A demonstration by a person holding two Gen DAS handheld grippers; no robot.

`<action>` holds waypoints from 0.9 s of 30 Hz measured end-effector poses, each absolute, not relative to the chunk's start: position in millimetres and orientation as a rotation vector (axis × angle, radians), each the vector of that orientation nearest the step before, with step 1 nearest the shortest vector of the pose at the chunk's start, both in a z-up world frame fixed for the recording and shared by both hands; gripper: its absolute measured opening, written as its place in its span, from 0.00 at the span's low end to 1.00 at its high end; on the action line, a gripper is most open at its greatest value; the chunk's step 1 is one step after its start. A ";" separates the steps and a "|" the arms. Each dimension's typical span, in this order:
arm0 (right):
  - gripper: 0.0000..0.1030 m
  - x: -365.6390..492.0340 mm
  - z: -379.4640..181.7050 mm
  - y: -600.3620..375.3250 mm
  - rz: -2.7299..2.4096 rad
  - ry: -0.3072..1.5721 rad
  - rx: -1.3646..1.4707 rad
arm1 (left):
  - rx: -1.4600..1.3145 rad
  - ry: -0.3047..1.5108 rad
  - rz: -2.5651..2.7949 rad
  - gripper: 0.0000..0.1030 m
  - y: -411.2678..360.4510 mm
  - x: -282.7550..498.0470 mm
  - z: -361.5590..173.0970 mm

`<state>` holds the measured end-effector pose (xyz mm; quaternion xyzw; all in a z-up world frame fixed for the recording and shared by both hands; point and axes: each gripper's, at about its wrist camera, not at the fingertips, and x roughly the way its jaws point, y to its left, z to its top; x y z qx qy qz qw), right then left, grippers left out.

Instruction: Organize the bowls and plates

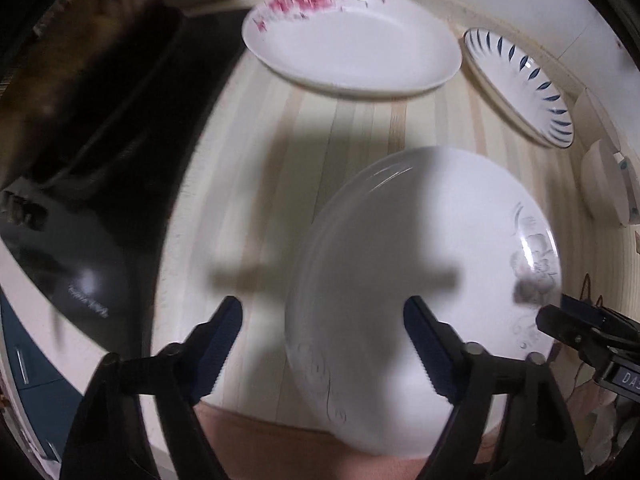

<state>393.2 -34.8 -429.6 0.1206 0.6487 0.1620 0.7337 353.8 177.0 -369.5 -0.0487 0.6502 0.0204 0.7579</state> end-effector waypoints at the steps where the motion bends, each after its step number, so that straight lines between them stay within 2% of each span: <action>1: 0.46 394.1 -431.8 -31.0 0.366 1.431 0.262 | -0.111 1.426 0.028 0.60 176.4 354.9 -372.9; 2: 0.38 395.1 -433.2 -27.8 0.373 1.436 0.258 | -0.112 1.434 0.019 0.57 175.5 355.1 -376.0; 3: 0.33 397.7 -435.9 -23.0 0.380 1.442 0.251 | -0.115 1.437 0.009 0.48 174.6 354.8 -378.0; 6: 0.28 399.6 -438.9 -20.1 0.369 1.439 0.233 | -0.102 1.431 0.017 0.48 171.6 353.4 -379.7; 16: 0.27 388.0 -431.9 -49.2 0.343 1.434 0.230 | -0.098 1.411 -0.014 0.48 142.3 342.5 -363.2; 27: 0.27 350.8 -387.9 -143.4 0.257 1.381 0.297 | -0.052 1.371 -0.145 0.48 56.1 330.4 -333.2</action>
